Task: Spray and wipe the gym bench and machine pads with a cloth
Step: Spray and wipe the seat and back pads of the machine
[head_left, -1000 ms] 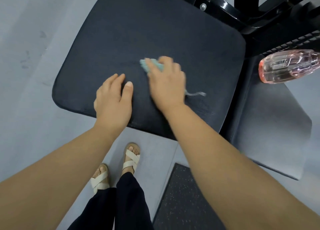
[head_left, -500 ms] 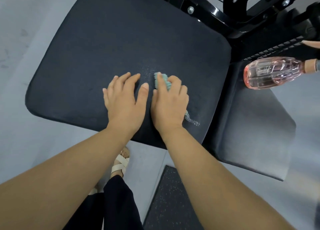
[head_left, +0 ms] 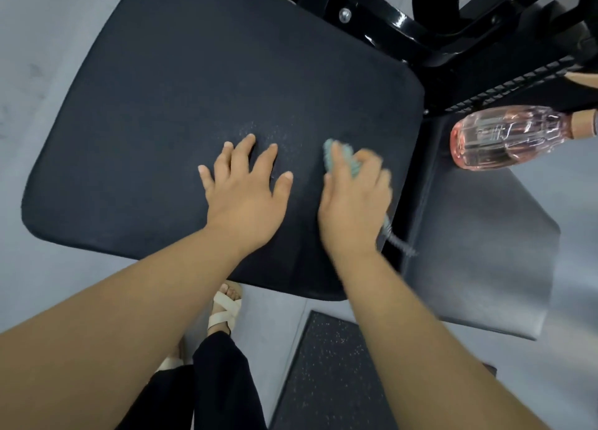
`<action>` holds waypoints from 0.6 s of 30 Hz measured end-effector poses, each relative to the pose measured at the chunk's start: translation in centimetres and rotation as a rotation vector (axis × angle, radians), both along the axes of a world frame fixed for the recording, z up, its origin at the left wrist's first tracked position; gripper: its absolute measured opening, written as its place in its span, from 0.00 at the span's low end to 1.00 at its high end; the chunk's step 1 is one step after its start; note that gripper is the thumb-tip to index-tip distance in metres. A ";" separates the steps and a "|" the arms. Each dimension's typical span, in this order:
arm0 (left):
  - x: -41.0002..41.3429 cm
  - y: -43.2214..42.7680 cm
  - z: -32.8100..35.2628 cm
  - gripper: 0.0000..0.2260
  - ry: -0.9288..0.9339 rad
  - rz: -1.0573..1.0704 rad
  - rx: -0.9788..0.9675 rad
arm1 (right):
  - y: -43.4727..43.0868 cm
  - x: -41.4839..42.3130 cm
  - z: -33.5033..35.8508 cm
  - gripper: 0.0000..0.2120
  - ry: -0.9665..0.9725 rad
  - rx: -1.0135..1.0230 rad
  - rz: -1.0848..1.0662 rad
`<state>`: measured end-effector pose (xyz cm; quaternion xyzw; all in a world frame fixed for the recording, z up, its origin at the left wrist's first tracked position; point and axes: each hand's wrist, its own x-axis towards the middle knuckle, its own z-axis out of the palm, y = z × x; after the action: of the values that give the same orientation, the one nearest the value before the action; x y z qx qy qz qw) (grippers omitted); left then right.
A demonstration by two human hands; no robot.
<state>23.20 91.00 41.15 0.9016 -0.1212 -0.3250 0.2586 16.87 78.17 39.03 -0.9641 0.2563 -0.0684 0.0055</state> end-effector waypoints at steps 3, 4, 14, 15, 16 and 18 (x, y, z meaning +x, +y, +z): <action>-0.4 0.5 -0.6 0.24 -0.062 -0.060 0.050 | 0.4 -2.4 0.2 0.19 0.017 0.069 0.238; -0.6 0.5 -0.8 0.24 -0.083 -0.078 0.067 | -0.7 -2.1 0.3 0.18 0.000 0.077 0.274; -0.8 0.2 -1.2 0.27 -0.148 -0.095 0.133 | -10.5 9.1 1.0 0.19 0.006 0.029 -0.134; -0.9 0.1 -1.2 0.27 -0.152 -0.088 0.132 | -9.9 8.6 0.8 0.19 0.004 0.038 -0.133; -0.9 0.1 -1.2 0.27 -0.156 -0.082 0.130 | -8.9 7.6 0.7 0.18 0.001 0.038 -0.110; -0.9 0.0 -1.1 0.27 -0.162 -0.084 0.131 | -6.3 4.3 0.3 0.18 -0.018 0.027 -0.033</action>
<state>22.26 91.02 40.02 0.9340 -0.1577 -0.2689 0.1748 21.22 71.92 39.38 -0.9590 0.2730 -0.0736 0.0197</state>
